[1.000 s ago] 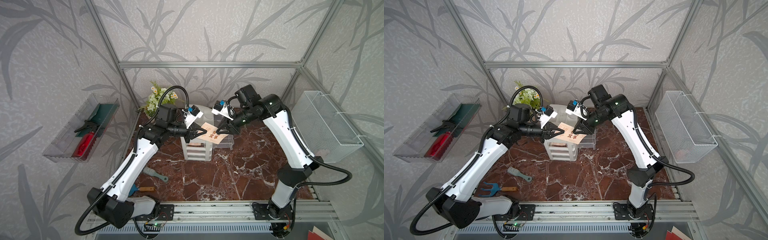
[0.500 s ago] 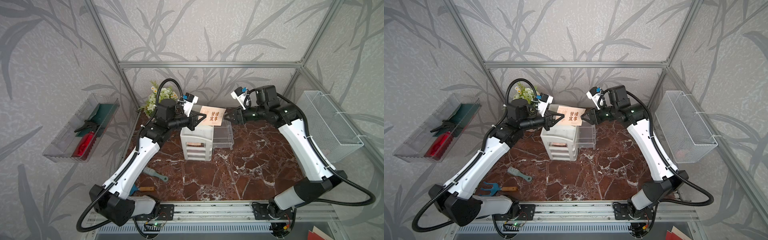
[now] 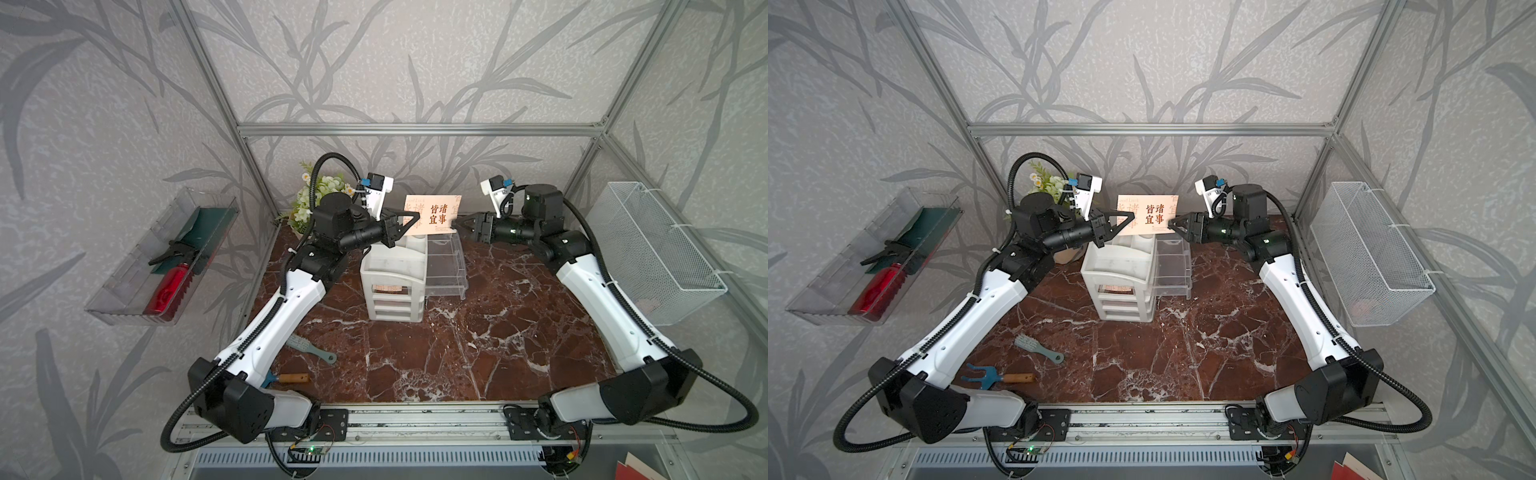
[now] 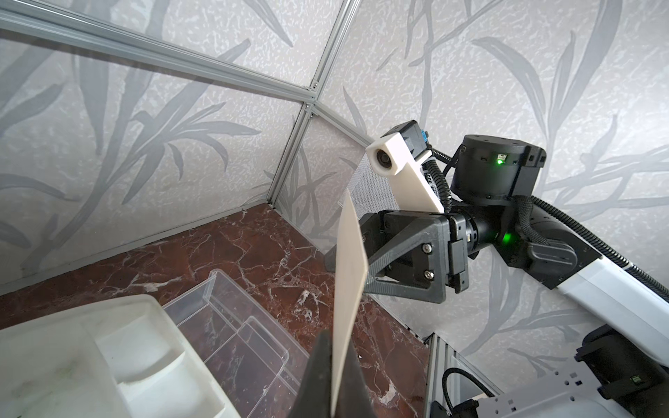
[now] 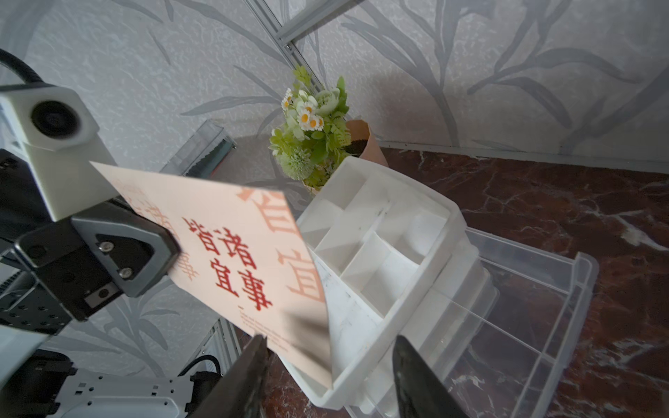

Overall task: Take the postcards out of the drawer
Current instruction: Place the postcard at the center of the board.

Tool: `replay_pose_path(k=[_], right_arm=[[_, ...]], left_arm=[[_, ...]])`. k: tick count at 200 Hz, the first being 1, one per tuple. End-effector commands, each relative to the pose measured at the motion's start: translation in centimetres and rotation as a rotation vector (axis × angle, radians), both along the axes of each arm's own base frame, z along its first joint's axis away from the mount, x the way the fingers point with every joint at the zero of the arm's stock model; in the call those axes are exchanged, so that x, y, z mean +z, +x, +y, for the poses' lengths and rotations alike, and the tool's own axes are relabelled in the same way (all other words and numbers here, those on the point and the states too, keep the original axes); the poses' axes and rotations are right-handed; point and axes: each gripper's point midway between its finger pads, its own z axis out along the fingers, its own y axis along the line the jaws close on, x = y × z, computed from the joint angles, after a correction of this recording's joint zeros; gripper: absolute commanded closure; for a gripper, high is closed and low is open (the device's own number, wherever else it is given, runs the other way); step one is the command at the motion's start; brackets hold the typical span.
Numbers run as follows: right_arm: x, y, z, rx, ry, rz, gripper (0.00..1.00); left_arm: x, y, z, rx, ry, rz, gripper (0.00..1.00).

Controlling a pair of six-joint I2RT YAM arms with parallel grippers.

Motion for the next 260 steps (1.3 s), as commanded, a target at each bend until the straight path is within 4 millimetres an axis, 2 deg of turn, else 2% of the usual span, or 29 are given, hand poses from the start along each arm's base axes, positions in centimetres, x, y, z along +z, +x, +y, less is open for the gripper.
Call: replay_pose_path(k=[1,36,81,116,192,215,228,244,260], right_arm=[[2.4,0.5,1.1,0.059,0.113,-0.049,0.46],[3.4,0.4,1.9,0.124,0.181,-0.047,0.56],[4.0,-0.2,1.8,0.135,0.195,-0.041,0.71],[4.4,-0.7,1.7,0.134,0.199,-0.043,0.76],[4.7,-1.1,1.7,0.147,0.203,-0.038,0.94],[4.6,-1.0,1.6,0.142,0.202,-0.033,0.98],[4.6,-0.8,1.3,0.133,0.201,-0.032,1.0],[4.6,-0.3,0.8,0.118,0.196,-0.031,1.0],[4.7,0.3,0.1,0.101,0.188,-0.032,1.0]], left_arm=[[0.4,0.1,-0.7,-0.035,-0.044,0.003,1.0],[0.2,0.6,-0.8,-0.023,-0.042,-0.001,1.0],[-0.6,1.5,-0.7,0.008,-0.025,0.002,1.0],[-1.3,2.1,-0.5,0.037,-0.006,0.008,1.0],[-1.6,2.3,-0.4,0.048,0.005,0.009,1.0],[-1.8,2.4,-0.1,0.076,0.013,0.008,0.92],[-1.9,2.5,0.3,0.101,0.022,0.005,0.8],[-2.1,2.6,0.9,0.135,0.044,0.002,0.72],[-2.3,2.6,1.9,0.181,0.073,0.0,0.69]])
